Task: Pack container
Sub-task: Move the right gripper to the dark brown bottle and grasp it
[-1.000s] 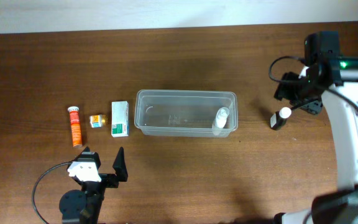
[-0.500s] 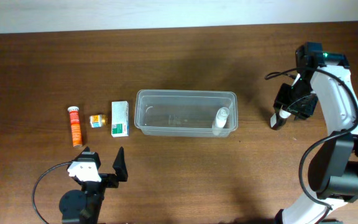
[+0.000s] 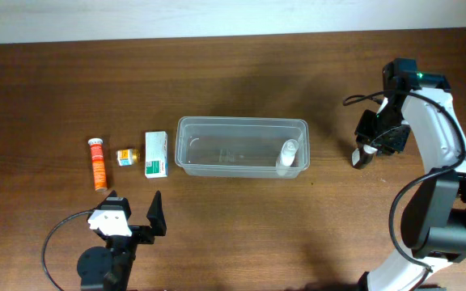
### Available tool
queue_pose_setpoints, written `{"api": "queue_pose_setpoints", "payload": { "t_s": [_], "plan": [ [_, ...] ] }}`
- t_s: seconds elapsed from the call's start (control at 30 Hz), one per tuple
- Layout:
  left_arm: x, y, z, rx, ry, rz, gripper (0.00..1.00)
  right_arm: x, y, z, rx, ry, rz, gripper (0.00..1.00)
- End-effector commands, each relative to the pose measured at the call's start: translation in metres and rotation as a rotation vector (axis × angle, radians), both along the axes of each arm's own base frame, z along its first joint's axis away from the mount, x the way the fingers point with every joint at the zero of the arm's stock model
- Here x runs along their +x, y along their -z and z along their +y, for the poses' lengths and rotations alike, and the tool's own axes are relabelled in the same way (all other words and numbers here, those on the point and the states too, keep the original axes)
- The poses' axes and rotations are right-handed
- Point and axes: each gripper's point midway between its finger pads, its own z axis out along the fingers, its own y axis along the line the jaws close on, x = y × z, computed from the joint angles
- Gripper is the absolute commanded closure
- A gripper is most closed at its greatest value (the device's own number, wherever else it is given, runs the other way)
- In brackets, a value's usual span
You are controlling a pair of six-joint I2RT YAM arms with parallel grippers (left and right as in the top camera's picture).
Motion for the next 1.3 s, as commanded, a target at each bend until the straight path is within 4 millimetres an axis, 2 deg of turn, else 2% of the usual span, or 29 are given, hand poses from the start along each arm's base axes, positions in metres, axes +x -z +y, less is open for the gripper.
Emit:
{"api": "queue_pose_setpoints", "payload": {
  "t_s": [0.0,0.17,0.27,0.53,0.83,0.97,1.03,1.1,1.27],
  "plan": [
    [0.000,0.001,-0.001,-0.008,0.002,-0.002,0.00,-0.001,0.007,-0.001,0.004,-0.002,0.014,0.62],
    [0.000,0.001,-0.001,-0.008,0.002,-0.002,0.00,0.002,0.007,-0.001,0.002,-0.002,0.002,0.62],
    [0.000,0.000,-0.001,-0.008,0.002,-0.002,0.00,0.002,0.007,-0.001,0.002,-0.002,0.002,0.67],
    [0.000,0.000,-0.001,-0.008,0.002,-0.002,0.00,0.001,0.007,-0.004,-0.016,-0.002,0.006,0.67],
    [0.000,0.000,-0.001,-0.008,0.002,-0.002,0.00,-0.005,0.022,-0.003,-0.012,0.002,0.022,0.66],
    [0.000,0.001,-0.001,-0.008,0.002,-0.002,0.00,-0.003,0.022,-0.004,-0.015,0.002,0.012,0.81],
    [0.000,0.001,-0.001,-0.008,0.002,-0.002,0.00,-0.001,0.019,-0.004,-0.016,0.002,0.005,0.89],
    [0.000,0.000,-0.001,-0.008,0.002,-0.002,0.00,-0.002,0.013,-0.004,-0.016,0.001,0.003,0.90],
    [0.000,0.001,-0.001,-0.008,0.002,-0.002,0.00,-0.005,-0.022,0.005,-0.020,-0.023,-0.021,0.93]
  ]
}}
